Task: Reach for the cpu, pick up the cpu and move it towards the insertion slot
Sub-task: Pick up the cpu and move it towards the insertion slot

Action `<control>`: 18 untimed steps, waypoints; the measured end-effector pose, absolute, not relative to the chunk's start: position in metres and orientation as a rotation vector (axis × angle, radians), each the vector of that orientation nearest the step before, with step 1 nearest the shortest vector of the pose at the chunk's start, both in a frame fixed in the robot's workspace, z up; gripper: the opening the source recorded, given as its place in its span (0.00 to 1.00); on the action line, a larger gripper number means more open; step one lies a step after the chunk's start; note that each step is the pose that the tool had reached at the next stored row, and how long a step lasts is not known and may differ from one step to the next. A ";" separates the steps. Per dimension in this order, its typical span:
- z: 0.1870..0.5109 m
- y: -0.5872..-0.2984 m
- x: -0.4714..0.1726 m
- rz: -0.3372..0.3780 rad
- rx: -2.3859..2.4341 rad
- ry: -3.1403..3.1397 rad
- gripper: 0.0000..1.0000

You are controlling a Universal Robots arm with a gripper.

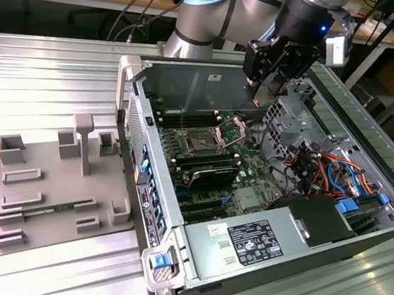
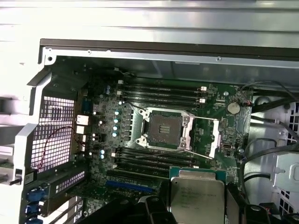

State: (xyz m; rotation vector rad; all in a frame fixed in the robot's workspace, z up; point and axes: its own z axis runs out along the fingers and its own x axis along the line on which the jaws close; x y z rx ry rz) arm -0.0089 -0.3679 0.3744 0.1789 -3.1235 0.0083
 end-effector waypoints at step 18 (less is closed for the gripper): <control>0.370 -0.357 0.002 0.008 0.179 -3.123 0.55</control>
